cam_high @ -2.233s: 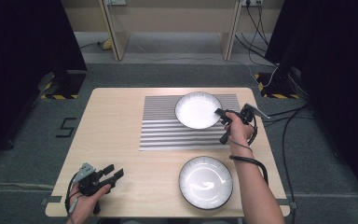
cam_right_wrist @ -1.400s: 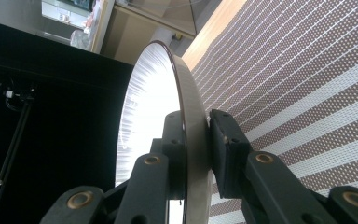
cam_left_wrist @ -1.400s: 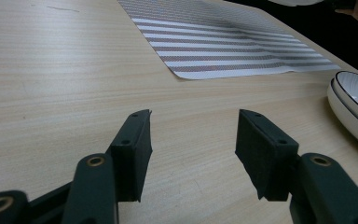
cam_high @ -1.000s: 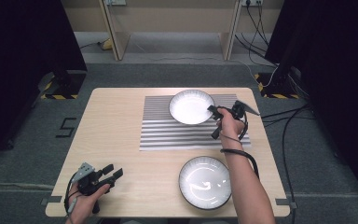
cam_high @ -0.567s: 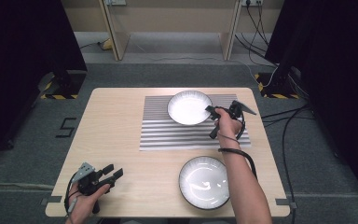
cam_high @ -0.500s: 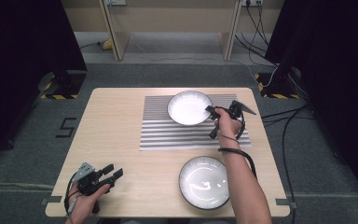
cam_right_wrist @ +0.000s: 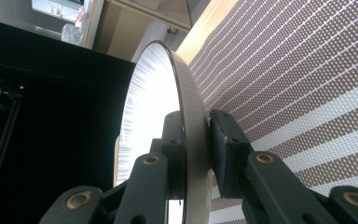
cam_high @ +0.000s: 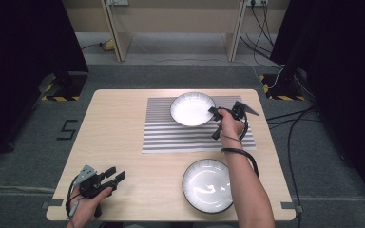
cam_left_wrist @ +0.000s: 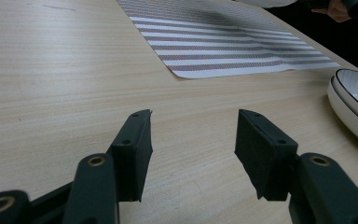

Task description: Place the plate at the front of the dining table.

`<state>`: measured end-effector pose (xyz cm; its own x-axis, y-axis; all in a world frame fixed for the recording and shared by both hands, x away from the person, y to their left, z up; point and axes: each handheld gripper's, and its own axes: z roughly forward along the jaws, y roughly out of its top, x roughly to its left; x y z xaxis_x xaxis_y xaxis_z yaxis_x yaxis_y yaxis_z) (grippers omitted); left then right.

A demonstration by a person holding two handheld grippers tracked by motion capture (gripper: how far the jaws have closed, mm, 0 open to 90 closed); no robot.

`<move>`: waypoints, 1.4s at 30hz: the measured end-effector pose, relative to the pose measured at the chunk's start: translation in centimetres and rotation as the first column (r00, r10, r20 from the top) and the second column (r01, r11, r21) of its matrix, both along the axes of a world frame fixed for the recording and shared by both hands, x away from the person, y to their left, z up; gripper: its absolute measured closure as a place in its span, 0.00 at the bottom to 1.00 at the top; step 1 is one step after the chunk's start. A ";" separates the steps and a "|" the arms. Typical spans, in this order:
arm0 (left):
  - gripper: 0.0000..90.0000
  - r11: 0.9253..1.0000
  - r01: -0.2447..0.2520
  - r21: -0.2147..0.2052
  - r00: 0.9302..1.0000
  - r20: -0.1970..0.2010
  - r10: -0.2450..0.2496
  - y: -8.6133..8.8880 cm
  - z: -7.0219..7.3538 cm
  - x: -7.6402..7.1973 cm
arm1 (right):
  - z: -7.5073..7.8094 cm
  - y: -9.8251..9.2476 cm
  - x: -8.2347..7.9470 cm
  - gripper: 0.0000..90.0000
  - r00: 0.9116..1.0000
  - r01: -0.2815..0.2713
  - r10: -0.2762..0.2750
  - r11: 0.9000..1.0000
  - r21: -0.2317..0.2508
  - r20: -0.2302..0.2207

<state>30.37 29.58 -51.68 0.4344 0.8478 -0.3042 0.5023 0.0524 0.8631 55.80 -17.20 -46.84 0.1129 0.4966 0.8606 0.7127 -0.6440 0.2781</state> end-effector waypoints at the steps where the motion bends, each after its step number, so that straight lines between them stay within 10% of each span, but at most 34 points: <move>1: 0.51 1.000 0.000 0.000 1.000 0.000 0.000 0.0 0.0 0.0 | 0.0 0.0 0.0 0.85 1.000 0.000 0.000 1.000 0.000 0.000; 42: 0.51 1.000 0.006 0.002 1.000 -0.002 -0.006 0.1 0.0 0.1 | -2.1 0.3 1.7 0.84 0.998 0.019 -0.024 0.996 -0.090 -0.051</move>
<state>30.45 29.63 -51.73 0.4391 0.8457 -0.3031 0.5039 0.0475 0.8625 57.52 -16.93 -48.90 0.1676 0.5680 0.8057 0.7136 -0.6338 0.2984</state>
